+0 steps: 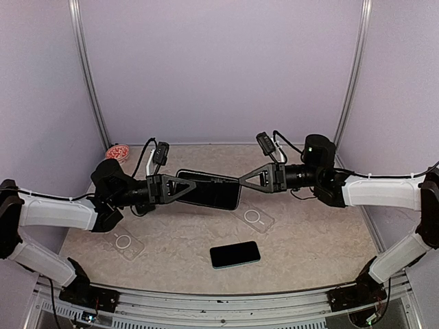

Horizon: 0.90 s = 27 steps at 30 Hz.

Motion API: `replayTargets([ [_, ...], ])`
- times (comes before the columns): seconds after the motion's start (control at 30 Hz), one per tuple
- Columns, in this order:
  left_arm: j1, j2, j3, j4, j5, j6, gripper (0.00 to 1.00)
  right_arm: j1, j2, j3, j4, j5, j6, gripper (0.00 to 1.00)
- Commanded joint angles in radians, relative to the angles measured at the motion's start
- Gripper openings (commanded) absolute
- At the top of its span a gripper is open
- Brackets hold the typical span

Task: Put the phone into the phone case
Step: Press the bottom right corner of the phone case, then press the bottom left corner of the phone case.

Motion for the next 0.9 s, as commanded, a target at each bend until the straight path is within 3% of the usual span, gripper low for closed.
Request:
replayTargets([
  [0.0, -0.006, 0.002, -0.006, 0.072, -0.036, 0.005, 0.00, 0.002, 0.009, 0.001, 0.045, -0.031, 0.013, 0.40],
  [0.37, -0.006, 0.021, -0.008, 0.096, -0.053, -0.005, 0.00, 0.027, 0.050, 0.033, 0.013, -0.055, 0.000, 0.31],
  [0.57, -0.006, 0.022, -0.016, 0.092, -0.063, -0.005, 0.00, 0.037, 0.057, 0.061, -0.037, -0.031, -0.026, 0.18],
  [0.73, -0.006, 0.020, -0.026, 0.087, -0.083, -0.002, 0.00, 0.043, 0.064, 0.099, -0.125, -0.008, -0.063, 0.02],
  [0.87, -0.007, 0.022, -0.031, 0.085, -0.093, -0.003, 0.00, 0.045, 0.063, 0.112, -0.175, 0.015, -0.085, 0.00],
])
